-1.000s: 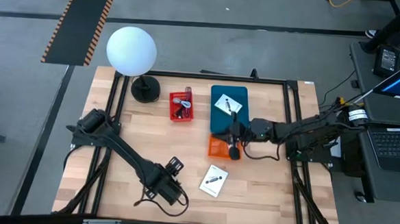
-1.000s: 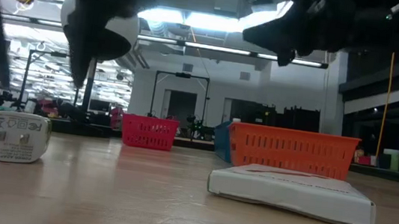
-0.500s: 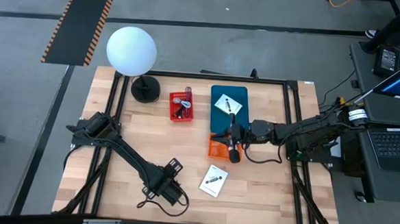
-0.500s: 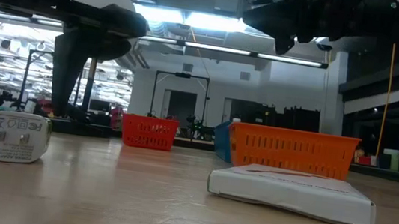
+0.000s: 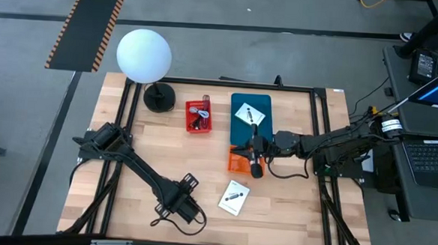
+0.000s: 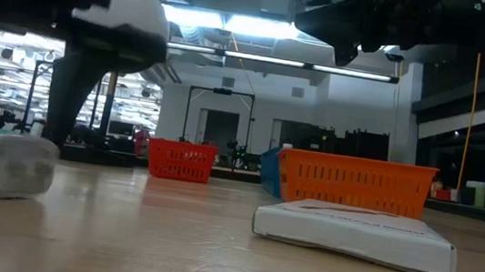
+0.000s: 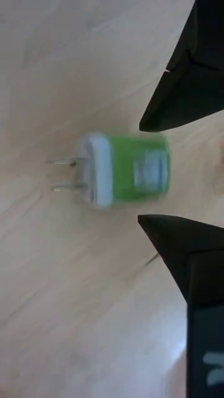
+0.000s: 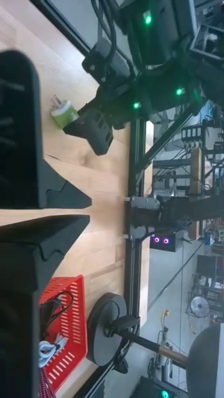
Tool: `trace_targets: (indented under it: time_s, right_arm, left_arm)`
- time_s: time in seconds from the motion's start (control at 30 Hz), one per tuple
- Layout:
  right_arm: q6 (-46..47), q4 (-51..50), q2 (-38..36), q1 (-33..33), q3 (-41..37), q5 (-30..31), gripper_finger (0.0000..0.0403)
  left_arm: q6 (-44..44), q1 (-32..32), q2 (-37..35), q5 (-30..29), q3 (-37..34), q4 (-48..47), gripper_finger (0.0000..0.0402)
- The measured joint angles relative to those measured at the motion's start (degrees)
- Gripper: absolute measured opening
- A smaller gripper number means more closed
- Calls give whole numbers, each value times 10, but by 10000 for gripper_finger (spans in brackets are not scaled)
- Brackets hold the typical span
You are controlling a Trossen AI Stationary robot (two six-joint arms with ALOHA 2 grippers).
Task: Pick and place items into bin
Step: Put the green charger adapter into the orange bin
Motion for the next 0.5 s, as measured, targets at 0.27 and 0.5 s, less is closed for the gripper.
trace_targets:
  time_s: [0.27, 0.5]
  right_arm:
    - [0, -1, 0, 0, 0, 0, 10]
    - [0, -2, 0, 0, 0, 0, 10]
  left_arm:
    - [14, 0, 0, -17, -11, 11, 201]
    - [15, 0, 0, -16, -11, 10, 189]
